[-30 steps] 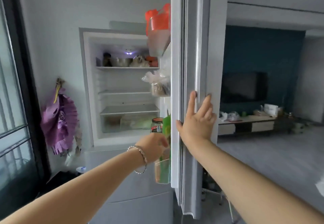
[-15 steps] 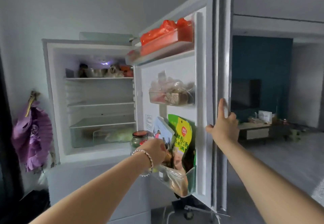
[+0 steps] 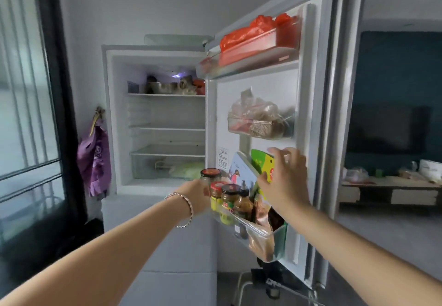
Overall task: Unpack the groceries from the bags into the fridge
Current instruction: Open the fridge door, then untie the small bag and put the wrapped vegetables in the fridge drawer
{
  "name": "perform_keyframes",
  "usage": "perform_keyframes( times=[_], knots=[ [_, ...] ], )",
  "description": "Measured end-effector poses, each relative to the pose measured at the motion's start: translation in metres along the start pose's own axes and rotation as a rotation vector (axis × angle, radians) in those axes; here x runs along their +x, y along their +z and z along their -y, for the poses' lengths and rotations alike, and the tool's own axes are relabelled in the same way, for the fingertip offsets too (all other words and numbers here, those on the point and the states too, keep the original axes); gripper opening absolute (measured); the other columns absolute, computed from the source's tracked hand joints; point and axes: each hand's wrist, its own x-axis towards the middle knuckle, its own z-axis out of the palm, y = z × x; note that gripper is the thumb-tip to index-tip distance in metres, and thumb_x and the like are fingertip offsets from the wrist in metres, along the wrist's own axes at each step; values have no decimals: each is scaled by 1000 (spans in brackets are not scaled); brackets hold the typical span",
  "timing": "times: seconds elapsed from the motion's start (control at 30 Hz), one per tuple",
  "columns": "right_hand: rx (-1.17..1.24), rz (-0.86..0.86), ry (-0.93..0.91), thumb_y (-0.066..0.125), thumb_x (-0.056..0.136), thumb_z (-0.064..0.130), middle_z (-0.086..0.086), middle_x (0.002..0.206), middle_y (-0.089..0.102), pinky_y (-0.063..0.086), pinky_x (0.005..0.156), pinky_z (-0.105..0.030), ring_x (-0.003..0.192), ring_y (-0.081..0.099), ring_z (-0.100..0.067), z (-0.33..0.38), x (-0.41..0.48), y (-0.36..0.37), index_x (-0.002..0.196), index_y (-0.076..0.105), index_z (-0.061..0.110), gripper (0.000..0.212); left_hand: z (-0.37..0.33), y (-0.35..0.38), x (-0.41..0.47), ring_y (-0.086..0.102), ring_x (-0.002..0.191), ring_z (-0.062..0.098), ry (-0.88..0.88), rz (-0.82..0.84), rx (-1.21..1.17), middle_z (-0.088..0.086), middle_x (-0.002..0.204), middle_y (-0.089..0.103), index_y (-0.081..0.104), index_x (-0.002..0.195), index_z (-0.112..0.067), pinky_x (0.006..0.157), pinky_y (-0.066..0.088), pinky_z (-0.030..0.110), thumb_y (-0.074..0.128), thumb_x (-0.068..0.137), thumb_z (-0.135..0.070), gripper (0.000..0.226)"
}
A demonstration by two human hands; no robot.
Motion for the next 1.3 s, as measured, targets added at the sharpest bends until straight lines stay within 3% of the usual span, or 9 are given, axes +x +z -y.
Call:
perform_keyframes(
  times=[0.07, 0.17, 0.27, 0.37, 0.43, 0.57, 0.77, 1.03, 1.3],
  knots=[
    [126, 350, -173, 56, 85, 18, -5, 110, 57, 40, 89, -31, 108, 50, -24, 47, -14, 6, 117, 58, 15, 32, 33, -11, -26, 60, 97, 25, -94, 4, 18, 6, 103, 65, 65, 98, -11, 84, 47, 29, 47, 86, -11, 22],
    [112, 1030, -386, 55, 87, 25, -2, 105, 64, 43, 77, -29, 98, 59, -21, 134, -45, 24, 115, 60, 18, 29, 96, -32, -90, 57, 96, 24, -265, 143, 171, 7, 99, 61, 65, 102, -13, 86, 45, 28, 46, 90, -16, 23],
    [21, 1212, -608, 55, 89, 28, -4, 113, 66, 47, 74, -27, 103, 62, -22, 221, -89, 36, 116, 62, 18, 29, 157, -56, -171, 55, 93, 21, -456, 195, 238, 4, 100, 58, 63, 113, -11, 86, 45, 27, 48, 93, -19, 27],
    [131, 1226, -725, 53, 91, 26, -4, 122, 60, 46, 88, -30, 110, 56, -23, 296, -137, 50, 120, 60, 16, 32, 197, -80, -256, 58, 112, 28, -658, 123, 164, 11, 120, 62, 61, 118, -5, 88, 45, 30, 45, 95, -16, 30],
    [189, 1286, -846, 52, 92, 26, -4, 120, 61, 48, 93, -33, 108, 57, -24, 348, -177, 48, 118, 61, 12, 31, 228, -88, -324, 55, 115, 33, -763, 205, 240, 17, 122, 60, 56, 122, 1, 93, 45, 34, 38, 96, -11, 33],
    [295, 1290, -1128, 55, 89, 27, -7, 116, 65, 50, 91, -34, 105, 60, -24, 465, -276, 34, 110, 66, 12, 29, 272, -119, -483, 61, 105, 30, -1123, -32, 294, 13, 114, 64, 62, 106, -7, 78, 45, 30, 41, 88, -15, 29],
    [499, 1234, -1574, 50, 91, 26, -1, 125, 58, 41, 82, -23, 112, 56, -22, 579, -431, -48, 120, 60, 24, 31, 256, -124, -704, 58, 109, 29, -1649, -99, 260, 7, 121, 61, 60, 111, -14, 87, 46, 34, 41, 90, -19, 29],
    [732, 1179, -2196, 47, 93, 24, -7, 115, 63, 47, 87, -30, 107, 59, -26, 591, -598, -194, 113, 63, 13, 28, 105, -53, -874, 51, 120, 30, -2337, -383, 90, 6, 130, 53, 53, 121, -17, 97, 42, 35, 42, 91, -23, 33],
    [862, 1052, -2652, 45, 94, 10, -14, 117, 62, 51, 88, -40, 109, 58, -34, 505, -718, -354, 120, 61, 4, 32, -78, 7, -965, 57, 109, 26, -2707, -670, 95, 4, 121, 59, 57, 115, -19, 91, 47, 34, 42, 92, -23, 28]
  ],
)
